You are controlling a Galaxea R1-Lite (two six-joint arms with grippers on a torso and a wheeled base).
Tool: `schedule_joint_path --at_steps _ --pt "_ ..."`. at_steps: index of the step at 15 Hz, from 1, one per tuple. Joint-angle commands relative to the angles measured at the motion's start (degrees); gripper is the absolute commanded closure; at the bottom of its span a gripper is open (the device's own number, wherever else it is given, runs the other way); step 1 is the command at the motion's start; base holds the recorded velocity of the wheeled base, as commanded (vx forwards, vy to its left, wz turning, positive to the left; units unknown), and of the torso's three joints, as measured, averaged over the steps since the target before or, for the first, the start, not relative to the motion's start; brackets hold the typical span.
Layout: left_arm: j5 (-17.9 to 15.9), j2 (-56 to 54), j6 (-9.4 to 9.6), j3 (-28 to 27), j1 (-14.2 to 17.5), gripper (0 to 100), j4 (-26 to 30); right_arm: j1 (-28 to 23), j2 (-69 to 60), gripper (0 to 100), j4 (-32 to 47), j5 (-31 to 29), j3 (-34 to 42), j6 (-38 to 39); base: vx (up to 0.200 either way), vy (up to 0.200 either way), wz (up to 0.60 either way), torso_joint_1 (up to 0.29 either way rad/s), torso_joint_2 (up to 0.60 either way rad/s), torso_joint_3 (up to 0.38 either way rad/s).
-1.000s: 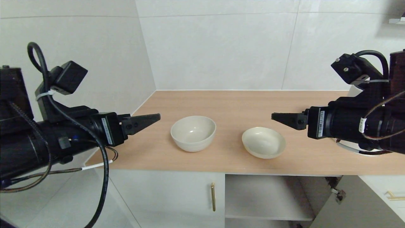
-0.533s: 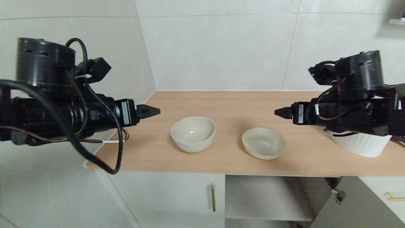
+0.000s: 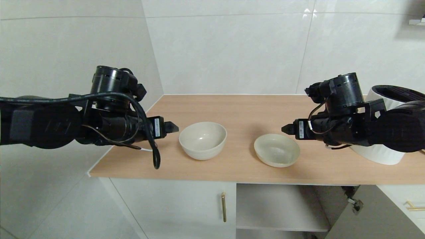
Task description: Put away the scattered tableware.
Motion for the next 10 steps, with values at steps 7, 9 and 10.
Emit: schedule_joint_path --at_steps 7,9,10 --pt "1.0 10.0 -1.83 -4.6 -3.4 0 -0.1 -0.1 2.1 0 0.0 -1.4 -0.4 0.0 0.000 0.000 0.00 0.000 0.00 0.000" --pt "1.5 11.7 -1.83 -5.7 -3.9 0 -0.1 0.0 2.0 0 0.0 -1.4 -0.4 0.0 0.000 0.000 0.00 0.000 0.00 0.000" --pt "1.6 12.6 -1.83 -6.4 -3.9 0 -0.1 0.0 2.0 0 0.0 -1.4 -0.4 0.0 0.000 0.000 0.00 0.000 0.00 0.000"
